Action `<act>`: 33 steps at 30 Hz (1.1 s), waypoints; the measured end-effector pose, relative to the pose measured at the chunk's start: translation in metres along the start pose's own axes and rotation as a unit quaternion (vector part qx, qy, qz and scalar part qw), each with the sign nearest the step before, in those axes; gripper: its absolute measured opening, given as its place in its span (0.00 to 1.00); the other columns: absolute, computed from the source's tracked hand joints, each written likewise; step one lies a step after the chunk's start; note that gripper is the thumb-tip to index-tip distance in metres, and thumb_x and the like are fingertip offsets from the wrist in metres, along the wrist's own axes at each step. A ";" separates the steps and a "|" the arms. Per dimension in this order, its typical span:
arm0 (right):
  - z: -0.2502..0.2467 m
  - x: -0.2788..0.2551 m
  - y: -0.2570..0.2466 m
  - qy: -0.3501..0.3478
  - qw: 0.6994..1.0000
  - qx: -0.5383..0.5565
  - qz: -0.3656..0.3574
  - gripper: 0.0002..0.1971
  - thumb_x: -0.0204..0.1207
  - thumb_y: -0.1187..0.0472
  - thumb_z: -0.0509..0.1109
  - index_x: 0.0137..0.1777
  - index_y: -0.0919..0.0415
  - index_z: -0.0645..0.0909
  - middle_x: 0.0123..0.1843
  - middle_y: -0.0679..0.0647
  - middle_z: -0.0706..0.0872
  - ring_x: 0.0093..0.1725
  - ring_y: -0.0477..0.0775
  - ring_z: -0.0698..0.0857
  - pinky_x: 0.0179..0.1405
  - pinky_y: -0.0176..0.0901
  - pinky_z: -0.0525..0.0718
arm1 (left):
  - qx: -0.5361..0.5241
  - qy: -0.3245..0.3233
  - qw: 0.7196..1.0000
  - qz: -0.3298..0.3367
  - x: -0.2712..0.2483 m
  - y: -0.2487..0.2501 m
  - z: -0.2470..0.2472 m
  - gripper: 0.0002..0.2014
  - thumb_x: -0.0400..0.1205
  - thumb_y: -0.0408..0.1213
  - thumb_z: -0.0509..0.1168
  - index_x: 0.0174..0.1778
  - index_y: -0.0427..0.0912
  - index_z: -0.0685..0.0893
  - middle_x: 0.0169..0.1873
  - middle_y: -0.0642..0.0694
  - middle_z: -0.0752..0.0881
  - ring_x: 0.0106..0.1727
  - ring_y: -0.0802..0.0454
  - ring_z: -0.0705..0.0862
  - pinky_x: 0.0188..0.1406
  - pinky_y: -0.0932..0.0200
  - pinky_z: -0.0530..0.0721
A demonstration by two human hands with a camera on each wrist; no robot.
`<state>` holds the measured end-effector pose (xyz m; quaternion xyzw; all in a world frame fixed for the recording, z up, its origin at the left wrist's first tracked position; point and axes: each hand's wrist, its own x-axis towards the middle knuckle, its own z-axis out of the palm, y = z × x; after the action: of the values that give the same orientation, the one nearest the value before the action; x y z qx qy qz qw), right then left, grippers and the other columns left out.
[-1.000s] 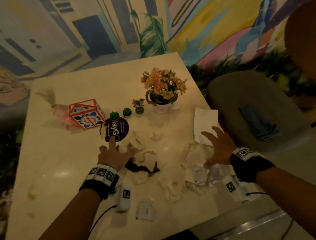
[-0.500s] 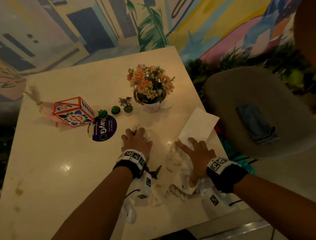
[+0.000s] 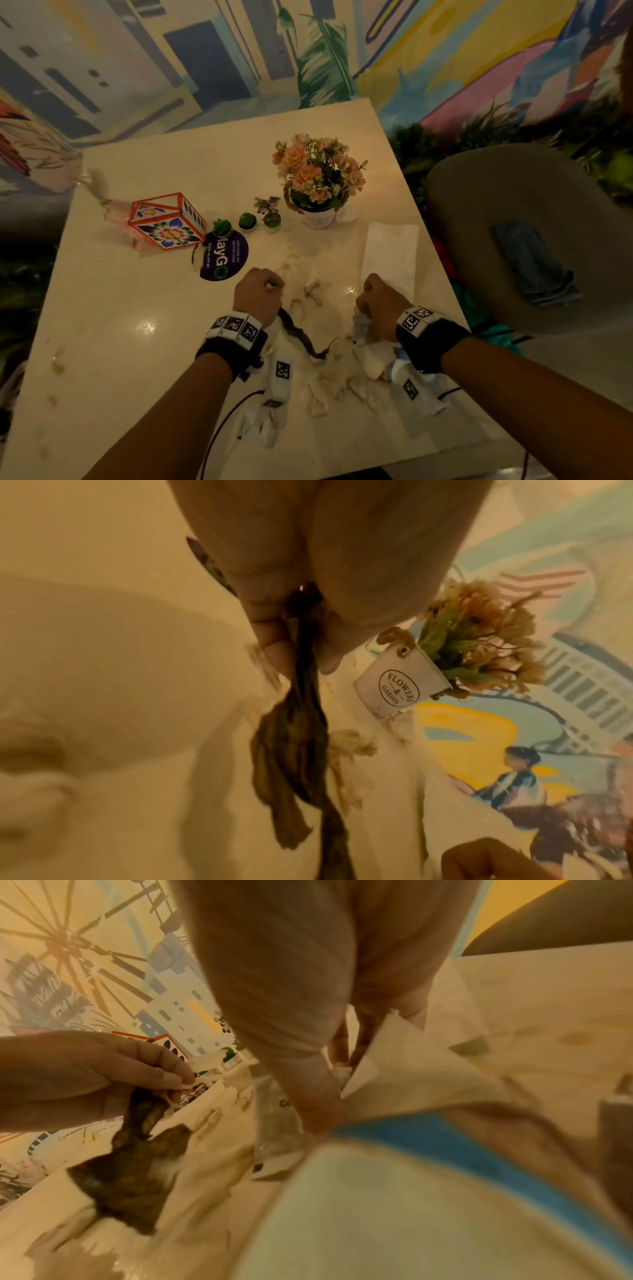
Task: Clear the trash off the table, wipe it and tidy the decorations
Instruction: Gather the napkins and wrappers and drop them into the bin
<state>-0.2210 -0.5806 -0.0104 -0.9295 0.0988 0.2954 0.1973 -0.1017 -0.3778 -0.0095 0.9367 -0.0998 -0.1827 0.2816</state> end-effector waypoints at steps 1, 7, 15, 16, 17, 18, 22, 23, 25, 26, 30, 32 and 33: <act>-0.001 0.002 0.000 -0.010 1.000 0.004 -0.008 0.12 0.66 0.62 0.78 0.43 0.57 0.76 0.60 0.57 0.67 0.54 0.62 0.79 0.56 0.51 0.82 | -0.002 -0.010 1.000 0.013 -0.003 -0.001 -0.004 0.03 0.79 0.34 0.68 0.47 0.43 0.84 0.52 0.43 0.81 0.54 0.43 0.81 0.48 0.59 0.74; 0.000 0.003 -0.005 0.001 0.999 -0.019 -0.041 0.08 0.69 0.62 0.75 0.41 0.58 0.76 0.46 0.54 0.71 0.52 0.61 0.80 0.47 0.46 0.75 | 0.134 -0.226 0.961 0.086 -0.017 0.004 0.002 0.66 0.54 0.56 0.83 0.81 0.63 0.44 0.79 0.46 0.52 0.77 0.39 0.59 0.72 0.42 0.72; 0.016 -0.018 -0.011 0.114 0.986 -0.008 -0.118 0.09 0.61 0.67 0.75 0.34 0.59 0.76 0.42 0.61 0.83 0.44 0.64 0.81 0.36 0.47 0.72 | 0.271 -0.213 0.921 0.182 -0.012 0.018 0.032 0.38 0.72 0.45 0.74 0.76 0.56 0.64 0.78 0.42 0.55 0.73 0.33 0.64 0.70 0.42 0.74; 0.019 -0.022 -0.010 0.137 0.984 -0.004 -0.117 0.12 0.55 0.64 0.79 0.32 0.58 0.76 0.40 0.58 0.82 0.41 0.64 0.81 0.32 0.49 0.75 | 0.254 -0.192 0.927 0.196 -0.011 0.017 0.034 0.30 0.74 0.41 0.72 0.73 0.50 0.70 0.74 0.42 0.62 0.69 0.36 0.69 0.66 0.47 0.75; 0.021 -0.026 -0.007 0.164 0.981 0.006 -0.105 0.14 0.52 0.60 0.82 0.30 0.55 0.77 0.41 0.55 0.82 0.41 0.62 0.80 0.31 0.50 0.79 | 0.234 -0.177 0.934 0.206 -0.010 0.016 0.036 0.23 0.76 0.37 0.69 0.68 0.44 0.75 0.69 0.42 0.68 0.65 0.37 0.74 0.62 0.49 0.75; 0.021 -0.030 -0.004 0.184 0.979 0.031 -0.084 0.14 0.51 0.56 0.83 0.30 0.53 0.79 0.46 0.52 0.81 0.44 0.59 0.80 0.34 0.52 0.81 | 0.219 -0.168 0.938 0.211 -0.010 0.015 0.038 0.18 0.78 0.34 0.67 0.63 0.40 0.77 0.65 0.42 0.72 0.61 0.38 0.76 0.59 0.50 0.76; 0.014 -0.046 0.016 0.244 0.937 0.247 0.049 0.16 0.52 0.56 0.86 0.28 0.48 0.79 0.54 0.47 0.76 0.54 0.53 0.76 0.53 0.49 0.78 | 0.151 -0.122 0.969 0.151 -0.007 0.022 0.038 0.06 0.79 0.33 0.66 0.50 0.36 0.83 0.52 0.41 0.79 0.52 0.41 0.80 0.50 0.56 0.74; 0.011 -0.049 0.021 0.251 0.916 0.303 0.073 0.18 0.53 0.59 0.87 0.29 0.47 0.77 0.53 0.49 0.77 0.54 0.54 0.77 0.55 0.48 0.78 | 0.110 -0.101 0.982 0.120 -0.006 0.027 0.036 0.06 0.78 0.33 0.68 0.48 0.37 0.83 0.47 0.43 0.81 0.50 0.43 0.81 0.48 0.58 0.74; 0.007 -0.056 0.027 0.232 0.884 0.388 0.115 0.19 0.57 0.65 0.86 0.32 0.50 0.76 0.49 0.53 0.79 0.53 0.56 0.79 0.54 0.46 0.78 | -0.024 -0.081 0.995 0.047 -0.004 0.043 0.032 0.06 0.75 0.34 0.72 0.45 0.40 0.82 0.39 0.46 0.82 0.44 0.47 0.82 0.46 0.58 0.78; 0.008 -0.058 0.031 0.223 0.882 0.397 0.126 0.18 0.58 0.66 0.85 0.33 0.53 0.76 0.46 0.54 0.80 0.51 0.57 0.79 0.53 0.47 0.78 | -0.090 -0.080 0.992 0.022 -0.004 0.054 0.031 0.09 0.74 0.33 0.73 0.45 0.41 0.80 0.38 0.47 0.82 0.42 0.47 0.82 0.45 0.56 0.80; 0.017 -0.068 0.042 0.202 0.916 0.319 0.137 0.19 0.52 0.59 0.87 0.28 0.46 0.77 0.47 0.49 0.78 0.54 0.58 0.80 0.56 0.54 0.80 | -0.198 -0.139 0.970 -0.022 0.002 0.096 0.042 0.27 0.73 0.29 0.74 0.66 0.43 0.71 0.50 0.42 0.81 0.44 0.48 0.81 0.41 0.55 0.82; 0.023 -0.075 0.044 0.170 0.932 0.288 0.143 0.20 0.50 0.53 0.87 0.27 0.43 0.76 0.52 0.47 0.75 0.58 0.57 0.77 0.58 0.55 0.78 | -0.211 -0.185 0.957 -0.075 0.010 0.114 0.053 0.37 0.74 0.27 0.72 0.76 0.44 0.61 0.59 0.41 0.77 0.49 0.46 0.80 0.45 0.54 0.81; 0.028 -0.078 0.044 0.150 0.942 0.263 0.147 0.19 0.50 0.50 0.87 0.28 0.43 0.75 0.54 0.45 0.73 0.60 0.56 0.75 0.59 0.54 0.77 | -0.199 -0.193 0.956 -0.098 0.014 0.121 0.059 0.40 0.75 0.28 0.72 0.79 0.44 0.57 0.64 0.38 0.75 0.54 0.43 0.79 0.50 0.52 0.82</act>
<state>-0.3114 -0.6034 0.0014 -0.8532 0.3371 0.1419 0.3719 -0.1225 -0.5106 0.0088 0.8137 -0.0210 -0.4028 0.4186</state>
